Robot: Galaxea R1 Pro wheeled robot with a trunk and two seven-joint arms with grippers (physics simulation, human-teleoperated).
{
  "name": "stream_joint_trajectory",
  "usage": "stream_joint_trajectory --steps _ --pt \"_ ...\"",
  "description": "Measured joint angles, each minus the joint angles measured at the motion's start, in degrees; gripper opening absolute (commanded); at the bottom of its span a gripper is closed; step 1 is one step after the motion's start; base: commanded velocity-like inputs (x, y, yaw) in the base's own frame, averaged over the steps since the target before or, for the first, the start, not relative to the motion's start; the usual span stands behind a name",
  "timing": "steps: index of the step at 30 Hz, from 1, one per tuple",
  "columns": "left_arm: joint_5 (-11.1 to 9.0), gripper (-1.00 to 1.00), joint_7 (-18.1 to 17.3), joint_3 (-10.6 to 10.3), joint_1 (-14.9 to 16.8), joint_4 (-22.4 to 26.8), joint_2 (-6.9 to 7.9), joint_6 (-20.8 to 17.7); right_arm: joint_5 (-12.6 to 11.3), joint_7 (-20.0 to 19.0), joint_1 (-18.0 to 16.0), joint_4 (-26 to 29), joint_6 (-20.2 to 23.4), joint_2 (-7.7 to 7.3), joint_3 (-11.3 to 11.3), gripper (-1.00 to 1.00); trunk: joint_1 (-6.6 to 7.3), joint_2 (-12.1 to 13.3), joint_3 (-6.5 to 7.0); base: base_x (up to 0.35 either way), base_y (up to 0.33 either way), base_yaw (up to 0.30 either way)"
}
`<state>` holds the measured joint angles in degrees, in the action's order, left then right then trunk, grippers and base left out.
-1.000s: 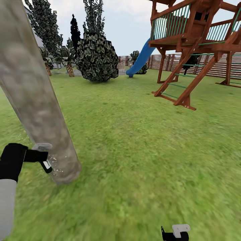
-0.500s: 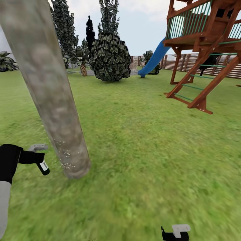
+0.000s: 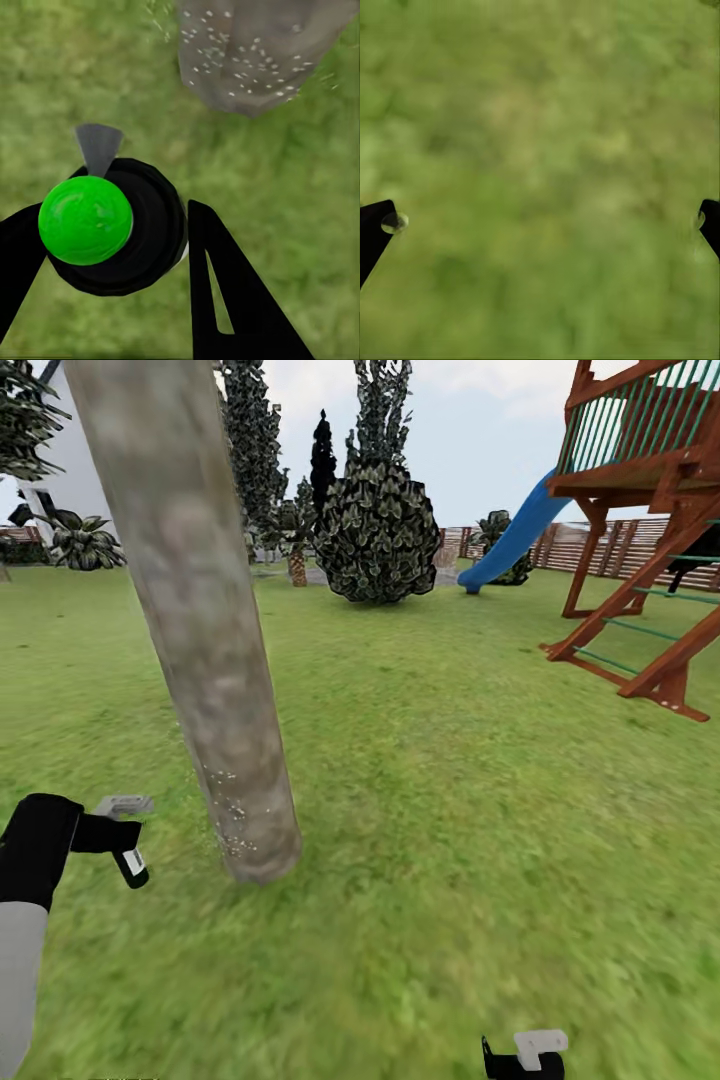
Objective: In the garden, pick up the pesticide atomizer on the floor and spray pesticide onto both trees until each tree trunk is fully covered.
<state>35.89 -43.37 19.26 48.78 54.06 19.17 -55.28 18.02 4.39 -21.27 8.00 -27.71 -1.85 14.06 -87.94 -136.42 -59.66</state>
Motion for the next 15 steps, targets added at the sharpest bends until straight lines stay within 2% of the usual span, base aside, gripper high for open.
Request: stream_joint_trajectory --steps 15 --pt "0.07 -1.00 0.14 0.05 0.00 -0.10 0.07 -0.01 -0.02 0.00 0.00 0.07 0.01 0.00 0.00 1.00 0.00 0.00 0.00 0.123 -0.253 0.262"
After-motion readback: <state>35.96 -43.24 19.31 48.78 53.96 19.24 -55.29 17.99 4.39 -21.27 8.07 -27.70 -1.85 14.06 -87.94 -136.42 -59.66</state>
